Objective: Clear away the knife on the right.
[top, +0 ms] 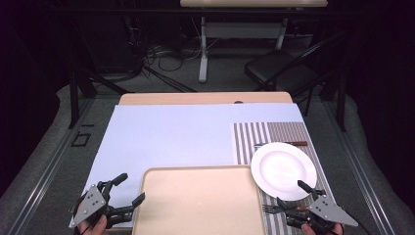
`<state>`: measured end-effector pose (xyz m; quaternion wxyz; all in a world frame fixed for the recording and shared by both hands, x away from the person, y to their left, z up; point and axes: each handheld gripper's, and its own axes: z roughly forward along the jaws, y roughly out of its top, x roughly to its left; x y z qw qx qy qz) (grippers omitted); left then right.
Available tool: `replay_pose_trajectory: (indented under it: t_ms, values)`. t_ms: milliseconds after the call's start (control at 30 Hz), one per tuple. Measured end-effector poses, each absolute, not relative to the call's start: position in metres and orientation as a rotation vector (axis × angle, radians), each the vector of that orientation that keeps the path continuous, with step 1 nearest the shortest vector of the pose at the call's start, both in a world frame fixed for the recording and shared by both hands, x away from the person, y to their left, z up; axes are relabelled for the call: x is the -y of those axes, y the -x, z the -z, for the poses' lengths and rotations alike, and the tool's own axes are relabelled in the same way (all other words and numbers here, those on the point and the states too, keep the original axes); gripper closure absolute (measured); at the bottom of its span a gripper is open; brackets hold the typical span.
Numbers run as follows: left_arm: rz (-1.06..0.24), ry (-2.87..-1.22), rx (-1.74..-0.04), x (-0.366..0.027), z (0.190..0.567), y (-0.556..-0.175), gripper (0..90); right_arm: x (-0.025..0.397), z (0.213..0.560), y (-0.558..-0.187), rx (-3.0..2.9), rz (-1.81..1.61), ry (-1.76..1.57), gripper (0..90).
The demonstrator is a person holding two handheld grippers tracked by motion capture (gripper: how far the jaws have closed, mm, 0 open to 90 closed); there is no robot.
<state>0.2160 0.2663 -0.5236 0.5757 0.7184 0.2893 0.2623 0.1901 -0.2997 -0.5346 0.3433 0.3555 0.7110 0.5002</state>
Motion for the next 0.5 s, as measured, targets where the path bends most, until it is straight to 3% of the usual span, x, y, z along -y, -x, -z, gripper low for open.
replay_pose_trajectory:
  t_ms: [500]
  values:
    - [-0.613, -1.694, -0.671, -0.2650, 0.5235, -0.2177, 15.7, 0.3022, 0.5300, -0.1868, -1.824, -1.301, -0.921, 14.4]
